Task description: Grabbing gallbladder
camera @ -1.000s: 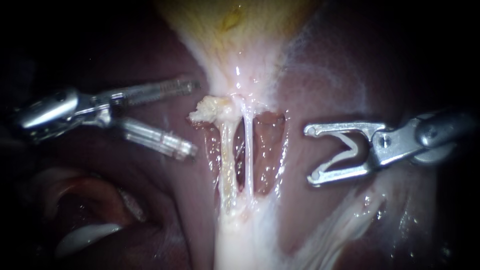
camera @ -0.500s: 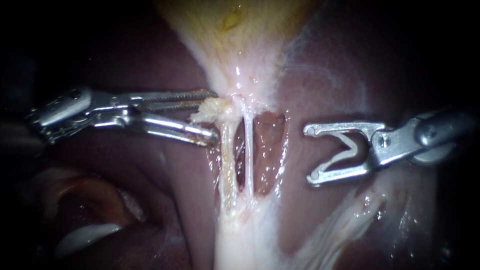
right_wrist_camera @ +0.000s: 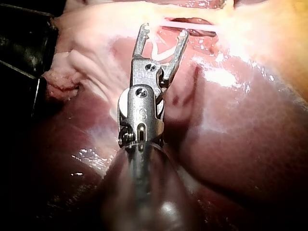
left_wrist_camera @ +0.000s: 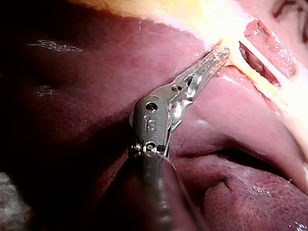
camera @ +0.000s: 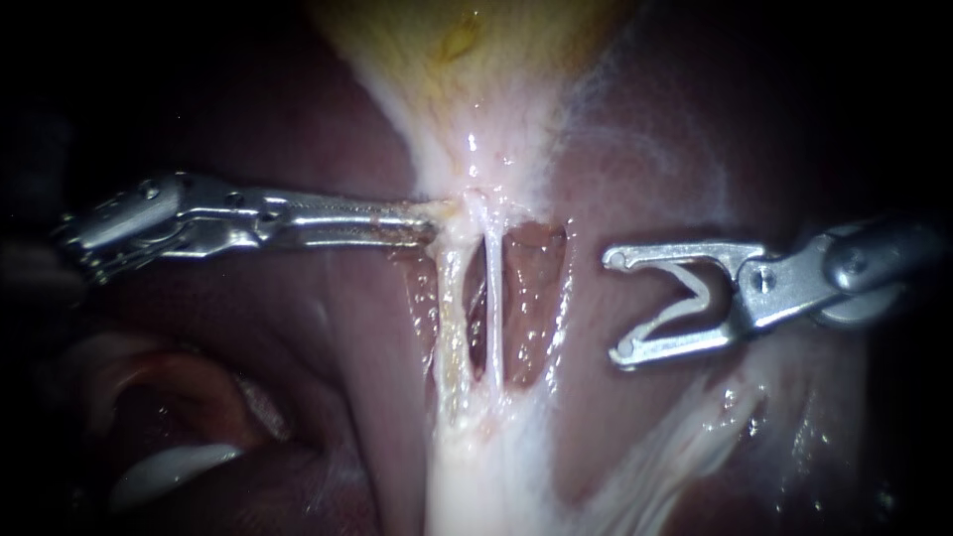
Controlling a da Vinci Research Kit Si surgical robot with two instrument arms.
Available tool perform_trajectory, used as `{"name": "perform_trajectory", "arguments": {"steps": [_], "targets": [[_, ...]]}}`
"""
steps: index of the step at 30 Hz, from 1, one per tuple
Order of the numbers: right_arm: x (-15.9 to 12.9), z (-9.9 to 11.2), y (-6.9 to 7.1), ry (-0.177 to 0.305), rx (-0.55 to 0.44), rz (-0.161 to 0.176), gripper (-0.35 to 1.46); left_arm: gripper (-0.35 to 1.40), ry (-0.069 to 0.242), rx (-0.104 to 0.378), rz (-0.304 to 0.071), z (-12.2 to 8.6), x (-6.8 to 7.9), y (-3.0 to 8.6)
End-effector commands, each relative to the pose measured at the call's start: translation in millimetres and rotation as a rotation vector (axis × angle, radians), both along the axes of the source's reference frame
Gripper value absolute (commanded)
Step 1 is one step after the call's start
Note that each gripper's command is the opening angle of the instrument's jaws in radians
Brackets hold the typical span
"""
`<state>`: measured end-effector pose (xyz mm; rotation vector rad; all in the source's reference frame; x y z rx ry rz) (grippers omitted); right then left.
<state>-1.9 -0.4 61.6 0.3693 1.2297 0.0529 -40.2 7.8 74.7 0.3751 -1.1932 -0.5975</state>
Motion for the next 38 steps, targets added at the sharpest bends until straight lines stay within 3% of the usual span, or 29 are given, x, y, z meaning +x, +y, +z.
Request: {"name": "perform_trajectory", "arguments": {"steps": [1,8,15,25,38], "targets": [[0.0,0.0,0.0,0.000,0.000,0.000,0.45,-0.35,-0.002,0.014,-0.001,-0.2,0.2,0.0],[0.0,-0.1,0.0,0.000,0.000,0.000,0.45,-0.35,0.002,0.065,-0.012,-1.2,1.0,0.2],[0.0,-0.1,0.0,0.000,0.000,0.000,0.45,-0.35,-0.002,0.085,-0.010,-4.8,2.3,1.3],[0.0,-0.1,0.0,0.000,0.000,0.000,0.45,-0.35,-0.041,0.100,-0.058,-9.9,4.7,2.8],[0.0,-0.1,0.0,0.000,0.000,0.000,0.45,-0.35,-0.044,0.101,-0.064,-10.2,5.1,2.9]]}}
